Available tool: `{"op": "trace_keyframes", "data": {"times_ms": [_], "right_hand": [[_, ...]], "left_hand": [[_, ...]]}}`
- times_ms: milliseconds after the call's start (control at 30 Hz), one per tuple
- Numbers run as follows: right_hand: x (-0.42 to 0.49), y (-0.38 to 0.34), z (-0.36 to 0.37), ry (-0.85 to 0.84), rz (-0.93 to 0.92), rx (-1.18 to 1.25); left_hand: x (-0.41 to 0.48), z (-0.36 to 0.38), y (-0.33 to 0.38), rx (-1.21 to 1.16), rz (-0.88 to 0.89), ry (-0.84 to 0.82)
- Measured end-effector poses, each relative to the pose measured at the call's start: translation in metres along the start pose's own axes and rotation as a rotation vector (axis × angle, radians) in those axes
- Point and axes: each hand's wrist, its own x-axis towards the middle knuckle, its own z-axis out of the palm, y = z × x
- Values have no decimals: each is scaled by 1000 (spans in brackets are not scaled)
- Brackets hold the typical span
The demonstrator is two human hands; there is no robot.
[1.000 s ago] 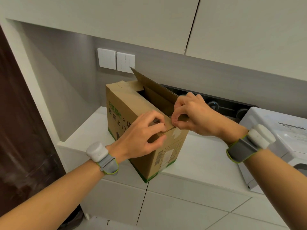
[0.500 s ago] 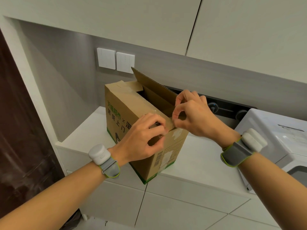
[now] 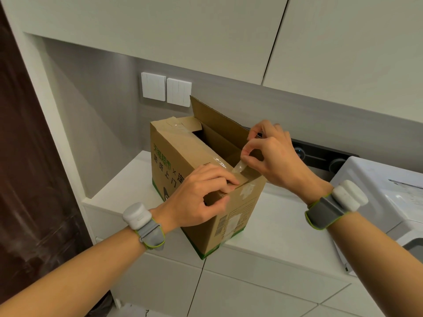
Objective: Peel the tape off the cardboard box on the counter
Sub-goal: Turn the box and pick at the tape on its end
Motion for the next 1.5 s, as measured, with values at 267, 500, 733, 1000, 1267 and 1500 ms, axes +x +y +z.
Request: {"op": "trace_keyframes", "data": {"times_ms": [267,500,733,1000,1267,1500], "right_hand": [[6,0,-8,161,73,1],[3,0,-9,166,155,230],[-1,0,-12,200,220,436],[-7,-2,-9,186,243,513],[-20,-29,1,120,141,340],[-23,-57,24,-136,176,131]], "left_hand": [[3,-5,4,-67,-67,-28],[44,-27,-13,52,-453,152],[66,-34,-27,178,-466,-108],[67,-29,-39,88,-399,-58],[66,-27,-41,21,-429,54],[72,-25,-50,-82,-555,212]]}}
